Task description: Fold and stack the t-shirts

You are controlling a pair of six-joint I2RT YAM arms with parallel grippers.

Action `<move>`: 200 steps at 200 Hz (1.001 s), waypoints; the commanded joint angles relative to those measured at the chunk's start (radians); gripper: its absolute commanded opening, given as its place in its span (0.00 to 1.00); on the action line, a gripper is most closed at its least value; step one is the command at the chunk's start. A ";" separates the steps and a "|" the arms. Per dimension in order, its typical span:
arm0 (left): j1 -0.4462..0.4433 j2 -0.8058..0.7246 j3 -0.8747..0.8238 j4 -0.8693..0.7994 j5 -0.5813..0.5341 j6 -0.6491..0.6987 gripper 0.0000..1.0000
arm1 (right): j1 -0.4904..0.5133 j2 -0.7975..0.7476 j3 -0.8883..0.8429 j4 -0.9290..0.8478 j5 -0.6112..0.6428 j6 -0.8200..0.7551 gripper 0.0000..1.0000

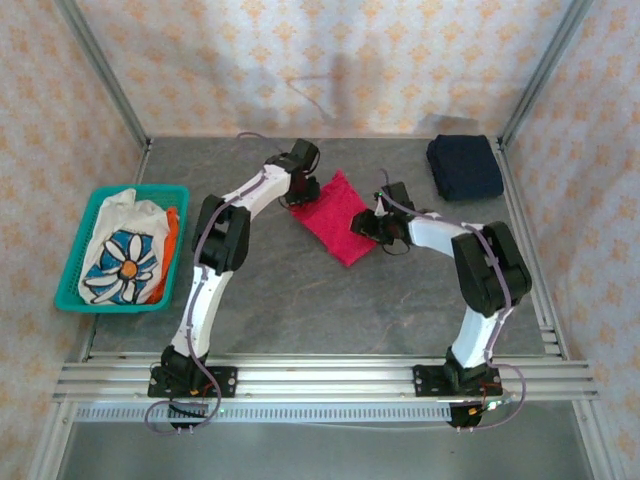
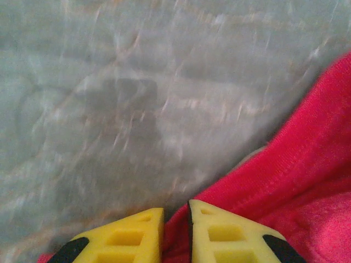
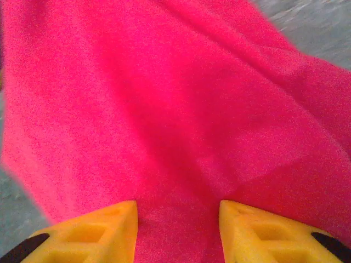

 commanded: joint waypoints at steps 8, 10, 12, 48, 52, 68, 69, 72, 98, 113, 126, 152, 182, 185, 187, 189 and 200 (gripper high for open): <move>-0.017 -0.131 -0.195 0.083 0.040 -0.043 0.18 | -0.074 0.082 0.139 -0.075 0.011 -0.062 0.43; -0.020 -0.137 -0.207 0.088 0.042 -0.046 0.18 | -0.079 0.092 0.155 -0.086 0.012 -0.069 0.43; -0.022 -0.145 -0.218 0.093 0.043 -0.048 0.18 | -0.083 0.097 0.164 -0.092 0.011 -0.072 0.43; -0.063 -0.244 -0.361 0.170 0.031 -0.096 0.17 | -0.080 0.061 0.267 -0.191 0.064 -0.136 0.46; -0.060 -0.252 -0.368 0.172 0.024 -0.098 0.17 | -0.071 0.046 0.266 -0.198 0.087 -0.140 0.47; -0.046 -0.285 -0.399 0.178 -0.015 -0.107 0.16 | -0.015 -0.010 0.264 -0.228 0.220 -0.164 0.52; -0.045 -0.286 -0.402 0.180 -0.015 -0.108 0.16 | -0.011 -0.013 0.264 -0.230 0.230 -0.165 0.52; -0.041 -0.292 -0.410 0.186 -0.012 -0.110 0.16 | 0.001 -0.018 0.266 -0.234 0.254 -0.167 0.52; -0.018 -0.330 -0.474 0.236 0.029 -0.124 0.16 | 0.102 -0.003 0.308 -0.258 0.320 -0.171 0.53; -0.011 -0.326 -0.493 0.260 0.059 -0.131 0.15 | 0.155 0.049 0.363 -0.287 0.331 -0.165 0.53; -0.006 -0.312 -0.511 0.302 0.110 -0.151 0.13 | 0.186 0.099 0.403 -0.300 0.318 -0.147 0.54; -0.003 -0.292 -0.552 0.380 0.181 -0.203 0.13 | 0.208 0.170 0.447 -0.298 0.295 -0.110 0.54; -0.003 -0.277 -0.584 0.427 0.201 -0.238 0.14 | 0.207 0.255 0.521 -0.372 0.284 -0.108 0.51; -0.002 -0.274 -0.584 0.429 0.201 -0.239 0.14 | 0.208 0.262 0.527 -0.380 0.288 -0.108 0.50; -0.002 -0.272 -0.585 0.430 0.201 -0.240 0.14 | 0.207 0.265 0.530 -0.383 0.291 -0.108 0.49; -0.002 -0.270 -0.585 0.430 0.201 -0.241 0.14 | 0.208 0.268 0.532 -0.387 0.292 -0.108 0.48; -0.001 -0.257 -0.583 0.431 0.206 -0.245 0.14 | 0.206 0.277 0.537 -0.386 0.284 -0.106 0.38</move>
